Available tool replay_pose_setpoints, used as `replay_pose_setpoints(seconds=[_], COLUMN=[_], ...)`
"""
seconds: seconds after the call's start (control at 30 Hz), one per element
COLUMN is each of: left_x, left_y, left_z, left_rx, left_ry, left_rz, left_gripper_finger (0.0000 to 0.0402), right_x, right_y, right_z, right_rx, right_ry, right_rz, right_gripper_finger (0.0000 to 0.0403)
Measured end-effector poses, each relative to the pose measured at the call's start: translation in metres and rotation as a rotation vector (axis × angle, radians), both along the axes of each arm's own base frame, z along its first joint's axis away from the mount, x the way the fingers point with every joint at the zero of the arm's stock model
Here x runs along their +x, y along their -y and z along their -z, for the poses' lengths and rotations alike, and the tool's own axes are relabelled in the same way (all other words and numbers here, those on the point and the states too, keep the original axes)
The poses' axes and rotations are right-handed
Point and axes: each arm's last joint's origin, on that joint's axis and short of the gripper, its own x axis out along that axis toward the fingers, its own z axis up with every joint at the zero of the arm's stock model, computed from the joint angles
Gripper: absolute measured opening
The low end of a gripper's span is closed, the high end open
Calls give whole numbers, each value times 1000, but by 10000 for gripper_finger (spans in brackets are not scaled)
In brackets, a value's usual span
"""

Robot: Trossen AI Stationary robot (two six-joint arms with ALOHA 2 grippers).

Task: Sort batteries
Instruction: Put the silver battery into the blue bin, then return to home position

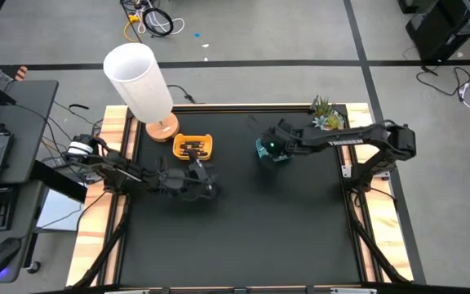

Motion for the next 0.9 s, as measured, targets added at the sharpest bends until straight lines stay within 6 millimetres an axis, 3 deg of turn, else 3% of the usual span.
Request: replay_pose_setpoints(seconds=[0.23,0.43,0.63,0.77,0.9], left_x=[1,-9,-60,-97,-121], left_y=[-7,-7,-16,-21,-25], left_z=[0,-7,-38,-46,-42], left_rx=[-4,-94,-145,-150,-156], left_ry=[3,26,147,238,274], left_rz=[-27,-30,-32,-20,-7], left_gripper_finger=[74,65,32,16,14], right_x=[-3,-22,-57,-89,-119], right_y=[11,5,-4,-13,-22], right_z=[8,-25,-74,-82,-76], right_rx=[106,57,-107,-231,-326], right_ry=[-34,16,294,485,662], right_rz=[-87,-123,-174,-190,-175], right_gripper_finger=[96,133,128,125,125])
